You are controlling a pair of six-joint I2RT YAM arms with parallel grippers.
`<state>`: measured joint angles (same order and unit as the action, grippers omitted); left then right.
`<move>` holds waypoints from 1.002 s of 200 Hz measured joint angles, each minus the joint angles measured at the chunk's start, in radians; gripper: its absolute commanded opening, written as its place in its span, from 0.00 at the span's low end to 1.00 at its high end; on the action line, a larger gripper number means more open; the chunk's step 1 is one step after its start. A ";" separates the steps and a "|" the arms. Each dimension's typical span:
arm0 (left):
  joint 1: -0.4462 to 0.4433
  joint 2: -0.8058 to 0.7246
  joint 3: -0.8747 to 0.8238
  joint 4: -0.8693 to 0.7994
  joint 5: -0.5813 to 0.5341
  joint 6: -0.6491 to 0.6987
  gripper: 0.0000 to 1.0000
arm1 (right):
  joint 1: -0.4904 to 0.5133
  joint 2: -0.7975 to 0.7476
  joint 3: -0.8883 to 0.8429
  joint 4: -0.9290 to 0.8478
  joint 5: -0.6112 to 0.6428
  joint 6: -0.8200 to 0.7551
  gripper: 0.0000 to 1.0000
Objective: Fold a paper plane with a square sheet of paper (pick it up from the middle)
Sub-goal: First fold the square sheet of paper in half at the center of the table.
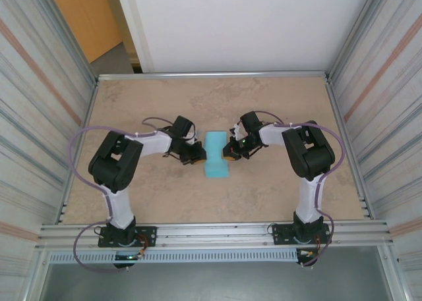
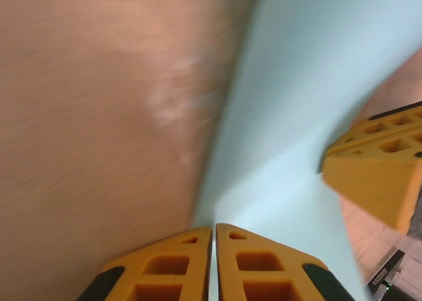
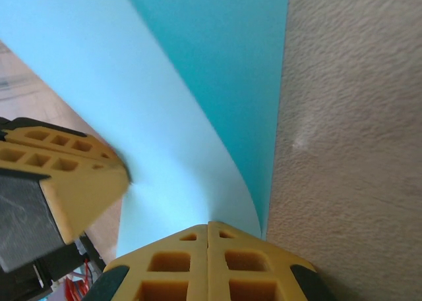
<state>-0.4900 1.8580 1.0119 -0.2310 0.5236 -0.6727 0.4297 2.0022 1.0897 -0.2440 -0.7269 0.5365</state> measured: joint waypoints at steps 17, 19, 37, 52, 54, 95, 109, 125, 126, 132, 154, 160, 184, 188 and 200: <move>0.035 -0.045 -0.037 -0.027 -0.012 0.008 0.12 | 0.000 0.000 0.000 0.000 0.000 0.000 0.05; 0.039 -0.051 -0.039 -0.032 -0.014 0.010 0.12 | 0.000 0.000 0.000 0.000 0.000 0.000 0.05; 0.049 -0.093 -0.043 -0.039 -0.018 0.015 0.12 | 0.000 0.000 0.000 0.000 0.000 0.000 0.05; 0.035 -0.122 -0.043 -0.008 -0.002 0.013 0.12 | 0.000 0.000 0.001 -0.001 0.000 0.000 0.05; 0.032 -0.124 -0.043 -0.002 0.002 0.011 0.12 | 0.000 0.000 0.002 0.000 0.000 0.000 0.05; -0.048 -0.021 0.046 0.112 0.063 -0.026 0.12 | 0.000 0.000 0.002 0.000 0.000 0.000 0.05; -0.068 0.040 0.078 0.142 0.075 -0.038 0.12 | 0.000 0.000 0.002 0.000 0.000 0.000 0.05; -0.073 0.092 0.088 0.169 0.084 -0.048 0.12 | -0.004 0.000 0.002 0.000 0.000 -0.001 0.05; -0.073 0.093 0.088 0.169 0.084 -0.049 0.12 | -0.004 0.000 0.002 0.000 0.000 -0.001 0.05; -0.071 0.106 0.088 0.170 0.083 -0.050 0.12 | -0.004 0.000 0.002 0.000 0.000 -0.003 0.05; -0.049 0.123 0.087 0.175 0.087 -0.053 0.12 | -0.005 0.000 0.002 0.000 0.000 -0.007 0.05; -0.040 0.123 0.086 0.178 0.086 -0.053 0.12 | -0.005 0.000 0.002 0.000 0.000 -0.007 0.05; 0.010 0.117 0.055 0.211 0.115 -0.053 0.12 | -0.005 0.000 0.002 0.000 0.000 -0.008 0.05; 0.017 0.115 0.048 0.218 0.120 -0.053 0.12 | -0.005 0.000 0.002 0.000 0.000 -0.008 0.05; 0.043 0.103 0.025 0.230 0.128 -0.051 0.12 | -0.005 0.000 0.002 0.000 0.000 -0.008 0.05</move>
<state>-0.4469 1.9606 1.0367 -0.0010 0.6514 -0.7238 0.4248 2.0026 1.0912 -0.2443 -0.7269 0.5285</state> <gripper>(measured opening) 0.122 0.064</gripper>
